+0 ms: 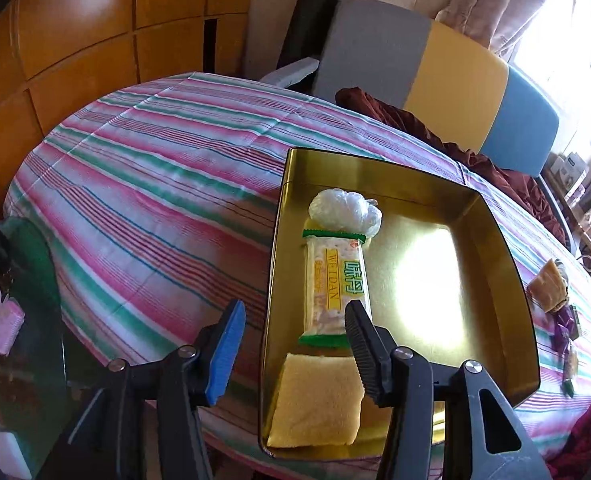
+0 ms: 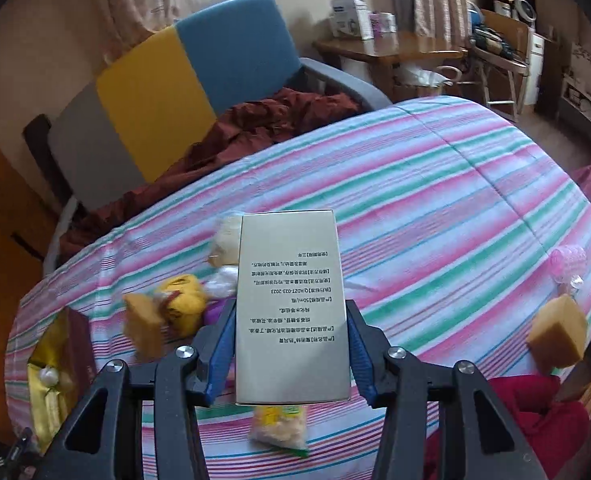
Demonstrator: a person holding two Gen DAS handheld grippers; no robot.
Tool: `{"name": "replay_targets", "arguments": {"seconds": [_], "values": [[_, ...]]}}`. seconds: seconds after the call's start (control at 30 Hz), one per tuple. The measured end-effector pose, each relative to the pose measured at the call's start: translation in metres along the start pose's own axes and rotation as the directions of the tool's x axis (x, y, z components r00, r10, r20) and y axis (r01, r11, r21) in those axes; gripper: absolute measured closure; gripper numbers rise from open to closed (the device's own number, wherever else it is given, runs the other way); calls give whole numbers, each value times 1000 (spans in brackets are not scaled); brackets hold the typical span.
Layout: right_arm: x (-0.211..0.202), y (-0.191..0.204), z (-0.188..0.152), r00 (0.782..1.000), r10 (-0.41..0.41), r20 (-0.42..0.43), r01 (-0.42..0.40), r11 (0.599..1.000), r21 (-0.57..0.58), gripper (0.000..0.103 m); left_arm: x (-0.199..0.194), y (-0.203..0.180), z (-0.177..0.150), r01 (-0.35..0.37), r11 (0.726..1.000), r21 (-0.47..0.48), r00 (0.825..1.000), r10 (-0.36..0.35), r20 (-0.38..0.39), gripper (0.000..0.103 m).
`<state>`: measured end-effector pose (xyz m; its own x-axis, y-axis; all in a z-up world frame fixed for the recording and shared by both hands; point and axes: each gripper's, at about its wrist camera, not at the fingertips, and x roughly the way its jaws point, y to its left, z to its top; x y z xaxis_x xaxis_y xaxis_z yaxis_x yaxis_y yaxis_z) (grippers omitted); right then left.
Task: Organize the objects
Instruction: 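Carry the white box into the tray and release it with the right gripper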
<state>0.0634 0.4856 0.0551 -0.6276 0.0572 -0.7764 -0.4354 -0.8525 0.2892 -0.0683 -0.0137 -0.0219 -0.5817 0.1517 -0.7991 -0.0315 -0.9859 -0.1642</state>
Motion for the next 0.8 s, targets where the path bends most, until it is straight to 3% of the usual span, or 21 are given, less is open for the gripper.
{"name": "replay_targets", "arguments": {"seconds": [0.13, 0.3, 0.43, 0.67, 0.8], "values": [[4, 103, -15, 987, 148, -62, -158, 968, -198, 53, -4, 4, -8, 11, 1000, -6, 1000, -11, 0, 48], [32, 231, -59, 935, 271, -229, -341, 864, -371, 53, -8, 11, -15, 17, 1000, -14, 1000, -17, 10, 46], [81, 305, -93, 902, 244, -357, -386, 827, -408, 53, -10, 18, -20, 25, 999, -28, 1000, -25, 11, 45], [154, 367, -138, 886, 119, -448, -322, 854, -409, 53, -14, 23, -22, 24, 999, -23, 999, -23, 26, 43], [166, 392, -154, 873, 122, -472, -327, 864, -382, 52, -17, 23, -21, 1, 1000, -7, 999, 0, 52, 35]]}}
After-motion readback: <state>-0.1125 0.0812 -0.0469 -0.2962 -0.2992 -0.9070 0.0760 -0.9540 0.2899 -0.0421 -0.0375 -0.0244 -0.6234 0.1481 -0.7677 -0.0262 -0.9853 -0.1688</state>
